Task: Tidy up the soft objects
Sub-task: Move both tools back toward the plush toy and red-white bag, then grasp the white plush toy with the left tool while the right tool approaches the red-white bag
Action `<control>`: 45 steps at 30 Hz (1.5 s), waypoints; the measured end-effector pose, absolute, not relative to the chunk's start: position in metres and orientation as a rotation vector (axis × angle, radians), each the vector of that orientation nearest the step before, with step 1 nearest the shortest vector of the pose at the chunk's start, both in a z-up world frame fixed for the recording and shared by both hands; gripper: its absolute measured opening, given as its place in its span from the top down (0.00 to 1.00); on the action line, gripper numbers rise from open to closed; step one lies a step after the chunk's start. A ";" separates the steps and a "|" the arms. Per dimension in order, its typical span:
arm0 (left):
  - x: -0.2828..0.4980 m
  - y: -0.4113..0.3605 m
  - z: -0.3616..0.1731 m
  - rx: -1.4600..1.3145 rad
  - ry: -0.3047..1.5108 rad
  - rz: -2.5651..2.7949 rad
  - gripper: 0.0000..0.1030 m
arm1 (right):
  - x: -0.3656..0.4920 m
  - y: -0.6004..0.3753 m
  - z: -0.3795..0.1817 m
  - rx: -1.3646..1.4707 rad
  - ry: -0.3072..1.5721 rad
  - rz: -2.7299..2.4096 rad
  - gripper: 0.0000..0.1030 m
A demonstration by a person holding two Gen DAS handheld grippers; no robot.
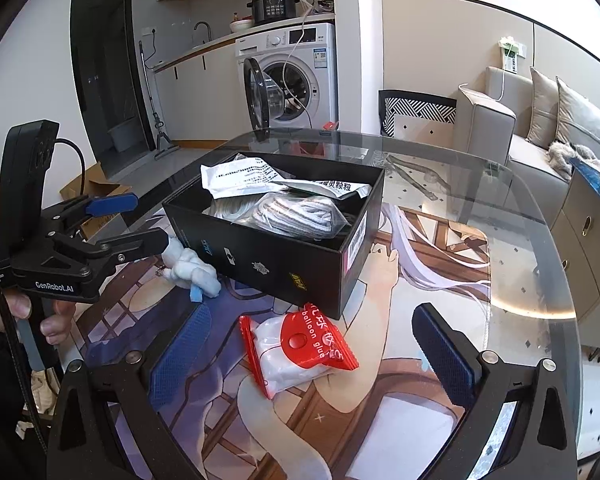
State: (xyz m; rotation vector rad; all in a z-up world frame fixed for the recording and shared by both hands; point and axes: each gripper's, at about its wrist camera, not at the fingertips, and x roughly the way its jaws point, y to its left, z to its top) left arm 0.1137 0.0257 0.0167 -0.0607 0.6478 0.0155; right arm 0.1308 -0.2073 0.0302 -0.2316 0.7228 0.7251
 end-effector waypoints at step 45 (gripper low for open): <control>0.146 0.006 -0.027 -0.060 0.888 -0.017 0.00 | 0.143 -0.179 -0.020 -0.350 0.894 0.691 0.01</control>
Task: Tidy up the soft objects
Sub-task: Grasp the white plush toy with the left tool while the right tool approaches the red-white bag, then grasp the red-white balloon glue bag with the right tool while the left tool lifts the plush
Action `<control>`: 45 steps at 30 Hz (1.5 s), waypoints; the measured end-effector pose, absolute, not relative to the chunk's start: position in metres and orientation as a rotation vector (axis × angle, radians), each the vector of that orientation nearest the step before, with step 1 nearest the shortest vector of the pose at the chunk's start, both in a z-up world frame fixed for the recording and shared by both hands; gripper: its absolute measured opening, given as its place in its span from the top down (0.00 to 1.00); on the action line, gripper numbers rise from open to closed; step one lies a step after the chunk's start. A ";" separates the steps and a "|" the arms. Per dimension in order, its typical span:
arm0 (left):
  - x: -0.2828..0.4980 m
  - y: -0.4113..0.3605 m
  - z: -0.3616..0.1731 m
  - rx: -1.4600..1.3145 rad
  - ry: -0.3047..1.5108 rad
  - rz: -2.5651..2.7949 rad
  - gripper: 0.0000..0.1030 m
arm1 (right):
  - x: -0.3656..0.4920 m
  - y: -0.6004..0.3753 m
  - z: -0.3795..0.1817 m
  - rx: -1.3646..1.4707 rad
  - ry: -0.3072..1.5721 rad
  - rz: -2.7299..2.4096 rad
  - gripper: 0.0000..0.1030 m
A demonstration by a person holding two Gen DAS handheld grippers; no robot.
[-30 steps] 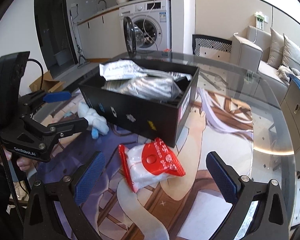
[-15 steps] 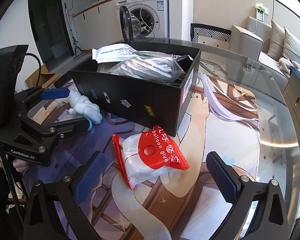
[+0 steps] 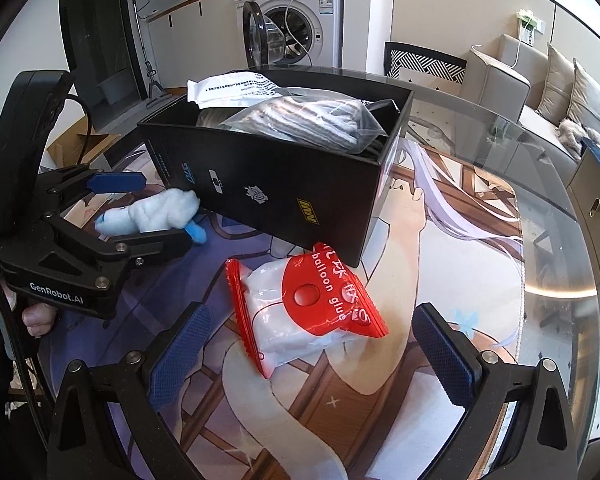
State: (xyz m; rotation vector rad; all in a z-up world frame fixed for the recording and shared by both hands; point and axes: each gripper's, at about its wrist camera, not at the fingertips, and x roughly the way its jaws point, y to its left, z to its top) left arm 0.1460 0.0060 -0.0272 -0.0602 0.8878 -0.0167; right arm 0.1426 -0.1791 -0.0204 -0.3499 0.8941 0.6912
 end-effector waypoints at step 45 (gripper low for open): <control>0.120 0.004 -0.011 -0.014 0.836 -0.213 0.69 | 0.134 -0.176 -0.019 -0.375 0.871 0.744 0.44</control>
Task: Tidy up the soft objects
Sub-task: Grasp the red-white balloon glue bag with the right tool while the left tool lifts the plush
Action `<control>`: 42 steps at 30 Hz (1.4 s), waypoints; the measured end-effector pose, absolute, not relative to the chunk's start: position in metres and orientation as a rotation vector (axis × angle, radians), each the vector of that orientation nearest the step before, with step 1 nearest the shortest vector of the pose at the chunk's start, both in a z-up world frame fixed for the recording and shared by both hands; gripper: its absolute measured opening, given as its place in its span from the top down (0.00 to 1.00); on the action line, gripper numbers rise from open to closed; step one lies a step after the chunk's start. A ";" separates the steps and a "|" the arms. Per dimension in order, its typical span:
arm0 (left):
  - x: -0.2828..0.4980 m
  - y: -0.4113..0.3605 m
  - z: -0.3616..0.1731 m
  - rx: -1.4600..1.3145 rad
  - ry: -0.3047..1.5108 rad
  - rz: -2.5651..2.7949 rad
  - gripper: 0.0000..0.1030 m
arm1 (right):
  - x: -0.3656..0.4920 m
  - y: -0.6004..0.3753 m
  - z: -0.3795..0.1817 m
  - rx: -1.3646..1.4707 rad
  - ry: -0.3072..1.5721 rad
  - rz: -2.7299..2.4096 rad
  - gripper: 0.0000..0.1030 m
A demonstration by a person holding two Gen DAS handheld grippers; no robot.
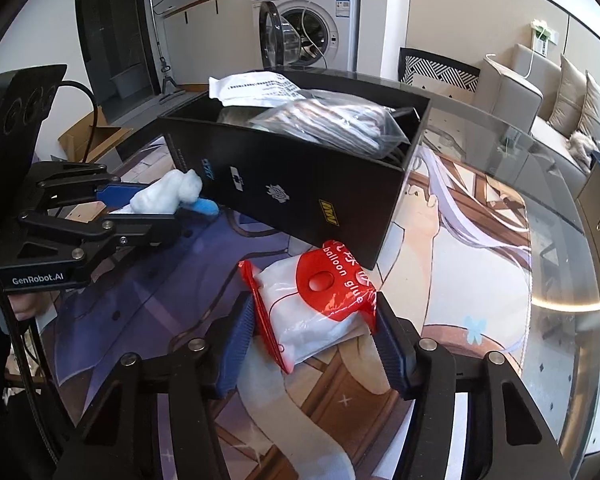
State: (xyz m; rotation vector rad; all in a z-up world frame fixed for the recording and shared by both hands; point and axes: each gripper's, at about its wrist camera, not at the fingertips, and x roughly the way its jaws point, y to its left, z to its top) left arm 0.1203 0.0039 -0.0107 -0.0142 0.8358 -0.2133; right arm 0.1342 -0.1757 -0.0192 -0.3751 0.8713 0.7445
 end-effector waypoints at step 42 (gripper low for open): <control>0.134 0.042 0.057 -0.164 0.610 -0.154 0.69 | 0.141 -0.180 0.072 -0.263 0.643 0.759 0.44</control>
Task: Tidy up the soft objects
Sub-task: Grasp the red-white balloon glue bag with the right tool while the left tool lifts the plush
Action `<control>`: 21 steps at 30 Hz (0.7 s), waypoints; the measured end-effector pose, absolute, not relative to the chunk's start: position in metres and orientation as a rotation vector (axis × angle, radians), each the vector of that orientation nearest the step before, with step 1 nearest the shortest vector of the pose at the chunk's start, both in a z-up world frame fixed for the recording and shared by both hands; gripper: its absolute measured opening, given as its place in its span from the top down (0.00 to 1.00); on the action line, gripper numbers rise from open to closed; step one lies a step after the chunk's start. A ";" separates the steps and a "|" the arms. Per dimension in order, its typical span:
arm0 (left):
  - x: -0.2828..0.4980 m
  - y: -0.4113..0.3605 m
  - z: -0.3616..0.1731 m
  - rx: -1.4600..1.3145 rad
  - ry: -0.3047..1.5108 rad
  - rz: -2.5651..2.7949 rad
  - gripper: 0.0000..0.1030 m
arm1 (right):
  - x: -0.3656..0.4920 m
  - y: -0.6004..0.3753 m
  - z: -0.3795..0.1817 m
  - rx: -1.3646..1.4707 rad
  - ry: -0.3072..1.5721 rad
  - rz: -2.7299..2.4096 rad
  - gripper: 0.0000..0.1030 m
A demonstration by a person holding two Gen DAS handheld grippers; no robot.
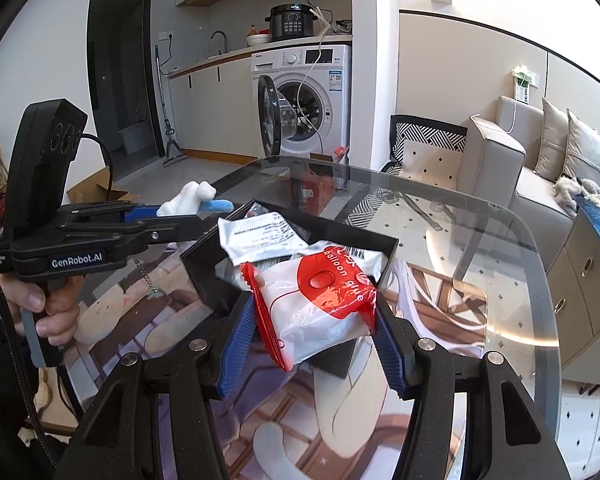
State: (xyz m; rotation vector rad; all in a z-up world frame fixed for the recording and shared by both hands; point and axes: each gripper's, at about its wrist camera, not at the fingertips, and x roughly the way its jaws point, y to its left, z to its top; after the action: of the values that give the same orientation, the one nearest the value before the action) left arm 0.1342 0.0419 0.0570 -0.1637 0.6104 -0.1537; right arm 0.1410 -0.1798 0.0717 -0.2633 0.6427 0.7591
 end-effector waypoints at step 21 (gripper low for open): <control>0.200 0.032 0.039 -0.141 0.644 -0.143 0.69 | 0.200 -0.139 0.063 -0.293 0.689 0.767 0.44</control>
State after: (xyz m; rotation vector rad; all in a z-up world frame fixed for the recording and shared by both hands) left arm 0.1999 0.0316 0.0393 -0.1407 0.6440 -0.1433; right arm 0.1997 -0.1388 0.0626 -0.2927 0.6894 0.7669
